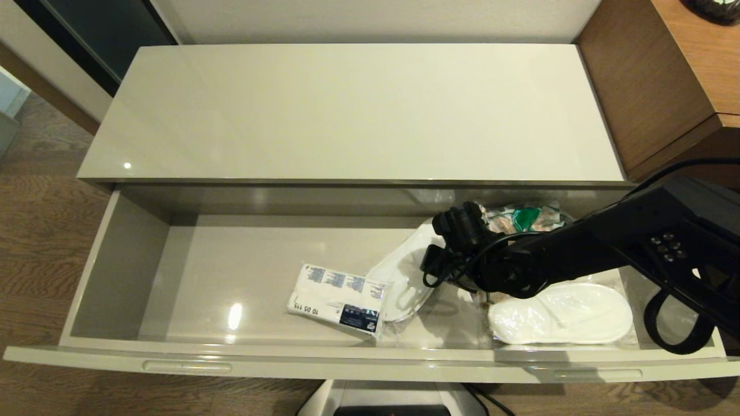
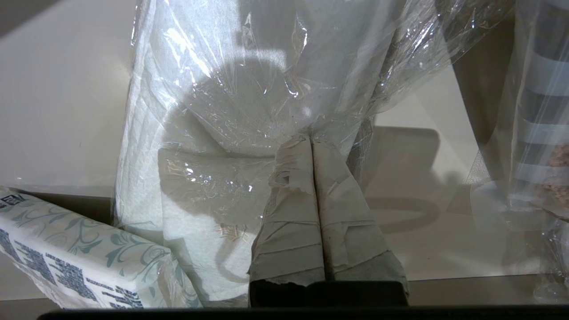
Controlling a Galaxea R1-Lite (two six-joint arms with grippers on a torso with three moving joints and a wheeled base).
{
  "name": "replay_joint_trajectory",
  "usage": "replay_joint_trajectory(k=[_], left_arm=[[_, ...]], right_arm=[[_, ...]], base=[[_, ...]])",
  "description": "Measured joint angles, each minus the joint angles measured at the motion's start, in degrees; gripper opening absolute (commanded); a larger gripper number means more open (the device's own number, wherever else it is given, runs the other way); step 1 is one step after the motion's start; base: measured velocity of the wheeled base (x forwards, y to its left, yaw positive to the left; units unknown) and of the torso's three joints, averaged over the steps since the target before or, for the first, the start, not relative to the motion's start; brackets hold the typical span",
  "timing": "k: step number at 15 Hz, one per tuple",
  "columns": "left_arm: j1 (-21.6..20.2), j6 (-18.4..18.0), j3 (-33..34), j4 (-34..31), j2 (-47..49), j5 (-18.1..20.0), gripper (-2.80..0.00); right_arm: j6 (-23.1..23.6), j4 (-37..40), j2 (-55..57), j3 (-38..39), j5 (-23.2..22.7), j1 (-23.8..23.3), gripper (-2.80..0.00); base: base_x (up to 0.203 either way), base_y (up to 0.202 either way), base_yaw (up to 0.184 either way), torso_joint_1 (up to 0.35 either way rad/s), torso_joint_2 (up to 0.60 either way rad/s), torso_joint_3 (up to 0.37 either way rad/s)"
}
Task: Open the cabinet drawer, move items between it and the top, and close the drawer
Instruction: Take out the disposable slippers from the drawer
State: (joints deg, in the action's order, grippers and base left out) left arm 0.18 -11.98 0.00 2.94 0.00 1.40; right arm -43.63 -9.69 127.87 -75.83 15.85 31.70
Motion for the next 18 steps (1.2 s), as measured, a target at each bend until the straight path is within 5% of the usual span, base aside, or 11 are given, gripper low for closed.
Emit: replay_joint_trajectory(k=[6, 18], left_arm=[[0.0, 0.0, 0.0, 0.0, 0.0, 0.0, -2.80], [0.0, 0.0, 0.0, 0.0, 0.0, 0.0, -2.80]], right_arm=[[1.9, 0.1, -1.5, 0.7, 0.3, 0.1, -2.80], [10.6, 2.5, -22.2, 8.0, 0.6, 2.4, -2.80]], base=[[0.000, 0.000, 0.000, 0.000, 0.00, 0.000], [0.000, 0.000, 0.000, 0.000, 0.00, 0.000]])
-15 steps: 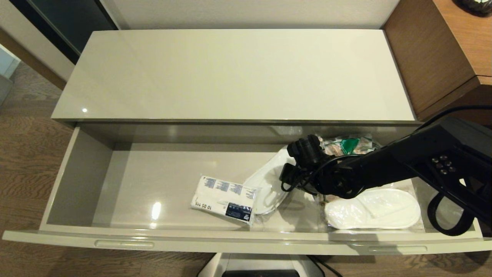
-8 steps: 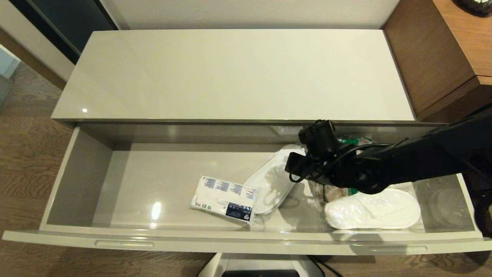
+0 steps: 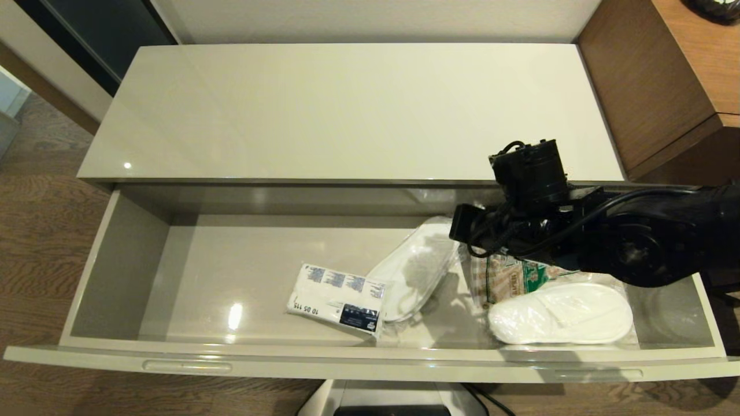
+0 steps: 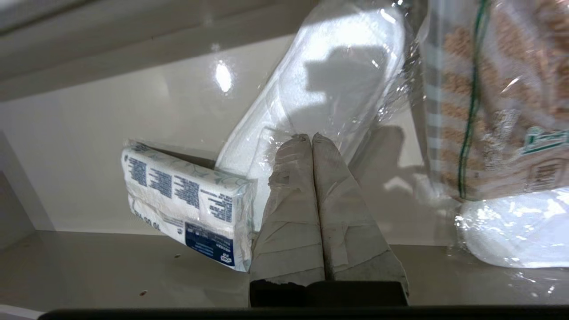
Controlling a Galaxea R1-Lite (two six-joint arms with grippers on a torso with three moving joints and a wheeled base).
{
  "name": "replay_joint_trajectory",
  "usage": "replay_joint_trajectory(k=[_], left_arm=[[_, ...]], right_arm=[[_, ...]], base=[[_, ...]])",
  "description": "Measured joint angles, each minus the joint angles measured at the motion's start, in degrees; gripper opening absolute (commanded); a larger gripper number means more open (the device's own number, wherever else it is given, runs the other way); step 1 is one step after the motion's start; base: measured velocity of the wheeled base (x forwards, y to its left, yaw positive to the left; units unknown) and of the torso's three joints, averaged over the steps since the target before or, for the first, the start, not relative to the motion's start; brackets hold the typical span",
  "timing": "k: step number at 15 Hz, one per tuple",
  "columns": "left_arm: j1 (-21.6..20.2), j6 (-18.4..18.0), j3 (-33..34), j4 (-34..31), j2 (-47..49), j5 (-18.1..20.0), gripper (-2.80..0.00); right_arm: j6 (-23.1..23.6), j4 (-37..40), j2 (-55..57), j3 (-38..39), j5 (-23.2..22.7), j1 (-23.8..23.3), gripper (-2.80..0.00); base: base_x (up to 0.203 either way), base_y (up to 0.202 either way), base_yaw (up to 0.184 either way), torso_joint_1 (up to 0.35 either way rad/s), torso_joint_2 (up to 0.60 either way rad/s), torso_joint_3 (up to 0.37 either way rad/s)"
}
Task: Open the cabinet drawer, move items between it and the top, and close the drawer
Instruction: Take out the disposable slippers from the drawer
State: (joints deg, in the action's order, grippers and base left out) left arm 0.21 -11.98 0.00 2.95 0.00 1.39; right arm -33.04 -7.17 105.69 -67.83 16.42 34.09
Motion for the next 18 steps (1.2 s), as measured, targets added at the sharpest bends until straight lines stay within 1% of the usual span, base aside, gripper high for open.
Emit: replay_joint_trajectory(k=[4, 5, 7, 11, 14, 16, 18], left_arm=[[-0.1, 0.0, 0.0, 0.0, 0.0, 0.0, -2.80], [-0.1, 0.0, 0.0, 0.0, 0.0, 0.0, -2.80], [0.0, 0.0, 0.0, 0.0, 0.0, 0.0, -2.80], [-0.1, 0.0, 0.0, 0.0, 0.0, 0.0, -2.80], [-0.1, 0.0, 0.0, 0.0, 0.0, 0.0, -2.80], [0.0, 0.0, 0.0, 0.0, 0.0, 0.0, -2.80], [0.0, 0.0, 0.0, 0.0, 0.0, 0.0, -2.80]], right_arm=[[0.2, 1.8, -1.6, 0.0, -0.1, 0.0, -2.80], [0.2, 1.7, -1.1, 0.0, -0.1, 0.0, 0.00], [-0.2, 1.4, 1.4, -0.4, -0.1, -0.1, 0.00], [-2.5, 0.4, 7.3, -1.8, -0.6, -0.2, 0.00], [-3.0, -2.7, 12.3, -2.3, -0.5, -0.1, 0.00], [-4.3, -4.8, 15.9, -2.9, -0.2, -0.1, 0.00], [-5.7, -5.4, 18.9, -3.7, -0.5, -0.1, 0.00]], base=[[0.000, 0.000, 0.000, 0.000, 0.00, 0.000], [0.000, 0.000, 0.000, 0.000, 0.00, 0.000], [0.000, 0.000, 0.000, 0.000, 0.00, 0.000], [0.000, 0.000, 0.000, 0.000, 0.00, 0.000], [0.000, 0.000, 0.000, 0.000, 0.00, 0.000], [0.000, 0.000, 0.000, 0.000, 0.00, 0.000], [0.000, 0.000, 0.000, 0.000, 0.00, 0.000]])
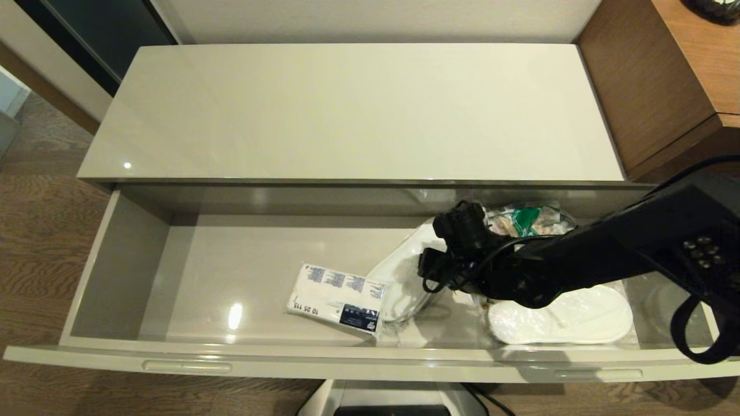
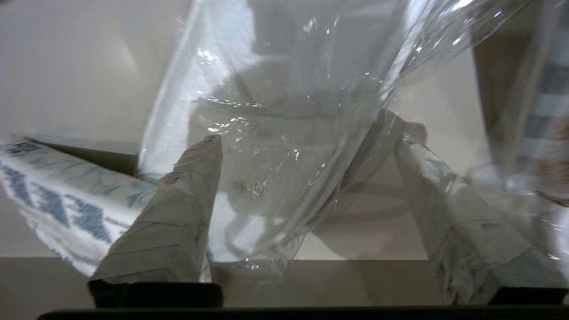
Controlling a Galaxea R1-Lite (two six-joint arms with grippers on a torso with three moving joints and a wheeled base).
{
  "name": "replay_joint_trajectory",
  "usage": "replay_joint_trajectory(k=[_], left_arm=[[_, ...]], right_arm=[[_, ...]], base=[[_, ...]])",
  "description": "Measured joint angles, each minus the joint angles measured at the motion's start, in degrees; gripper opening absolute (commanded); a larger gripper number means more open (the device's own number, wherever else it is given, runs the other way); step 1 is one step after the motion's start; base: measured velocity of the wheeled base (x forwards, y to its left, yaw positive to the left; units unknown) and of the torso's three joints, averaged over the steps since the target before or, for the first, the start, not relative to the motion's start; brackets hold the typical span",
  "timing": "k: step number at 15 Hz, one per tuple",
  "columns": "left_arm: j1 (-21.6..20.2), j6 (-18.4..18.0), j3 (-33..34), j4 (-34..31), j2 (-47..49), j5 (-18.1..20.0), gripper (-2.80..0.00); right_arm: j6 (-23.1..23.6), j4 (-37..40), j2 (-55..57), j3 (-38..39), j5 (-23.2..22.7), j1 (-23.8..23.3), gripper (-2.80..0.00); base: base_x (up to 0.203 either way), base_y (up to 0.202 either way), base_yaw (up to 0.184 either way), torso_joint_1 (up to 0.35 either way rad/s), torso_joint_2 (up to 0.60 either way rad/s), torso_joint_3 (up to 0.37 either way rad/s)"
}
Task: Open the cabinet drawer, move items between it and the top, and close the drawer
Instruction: Take out the disposable slippers from the drawer
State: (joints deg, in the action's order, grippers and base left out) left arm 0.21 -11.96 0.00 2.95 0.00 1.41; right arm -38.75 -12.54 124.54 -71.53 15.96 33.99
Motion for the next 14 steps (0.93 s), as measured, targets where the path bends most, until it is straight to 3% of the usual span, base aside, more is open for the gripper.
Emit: replay_joint_trajectory(k=[14], left_arm=[[0.0, 0.0, 0.0, 0.0, 0.0, 0.0, -2.80]], right_arm=[[-0.4, -0.2, 6.1, -1.0, -0.2, 0.0, 0.00]], base=[[0.000, 0.000, 0.000, 0.000, 0.00, 0.000]])
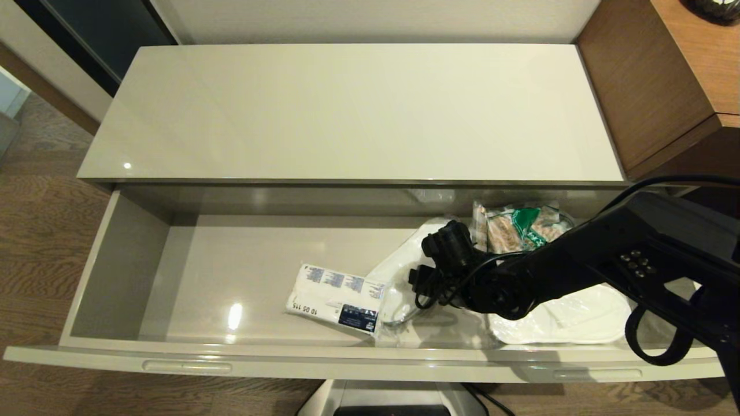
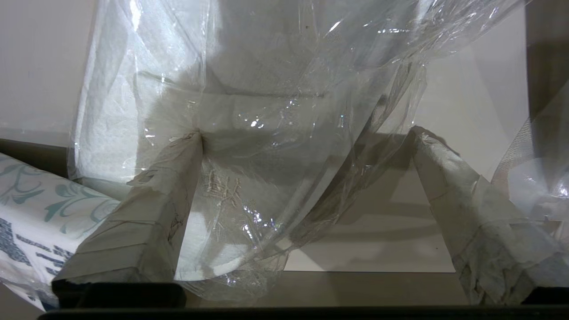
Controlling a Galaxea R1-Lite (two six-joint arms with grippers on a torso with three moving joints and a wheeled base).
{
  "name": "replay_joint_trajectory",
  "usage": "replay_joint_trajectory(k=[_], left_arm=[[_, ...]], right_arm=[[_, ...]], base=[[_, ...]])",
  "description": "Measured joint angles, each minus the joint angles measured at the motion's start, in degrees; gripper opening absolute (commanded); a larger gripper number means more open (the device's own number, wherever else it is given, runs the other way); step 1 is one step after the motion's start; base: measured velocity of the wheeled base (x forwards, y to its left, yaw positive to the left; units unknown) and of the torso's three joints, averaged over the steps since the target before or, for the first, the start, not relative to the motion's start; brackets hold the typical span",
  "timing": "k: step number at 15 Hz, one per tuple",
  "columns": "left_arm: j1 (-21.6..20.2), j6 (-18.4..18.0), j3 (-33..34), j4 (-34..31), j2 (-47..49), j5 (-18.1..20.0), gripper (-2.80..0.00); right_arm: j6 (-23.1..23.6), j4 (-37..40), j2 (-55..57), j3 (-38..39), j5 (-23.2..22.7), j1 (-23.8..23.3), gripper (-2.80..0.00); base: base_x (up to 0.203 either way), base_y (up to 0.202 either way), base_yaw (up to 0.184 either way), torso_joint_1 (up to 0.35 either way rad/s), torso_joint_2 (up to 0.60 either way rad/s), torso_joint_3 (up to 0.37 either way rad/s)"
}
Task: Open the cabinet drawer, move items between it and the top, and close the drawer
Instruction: Take out the disposable slippers from the drawer
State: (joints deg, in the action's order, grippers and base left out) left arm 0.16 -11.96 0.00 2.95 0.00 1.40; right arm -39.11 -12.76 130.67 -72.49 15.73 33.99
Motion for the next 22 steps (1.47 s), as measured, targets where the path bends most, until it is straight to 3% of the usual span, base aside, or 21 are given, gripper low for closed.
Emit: replay_joint_trajectory(k=[22], left_arm=[[0.1, 0.0, 0.0, 0.0, 0.0, 0.0, -2.80]], right_arm=[[0.1, 0.0, 2.4, 0.0, 0.5, 0.0, 0.00]], base=[[0.000, 0.000, 0.000, 0.000, 0.00, 0.000]])
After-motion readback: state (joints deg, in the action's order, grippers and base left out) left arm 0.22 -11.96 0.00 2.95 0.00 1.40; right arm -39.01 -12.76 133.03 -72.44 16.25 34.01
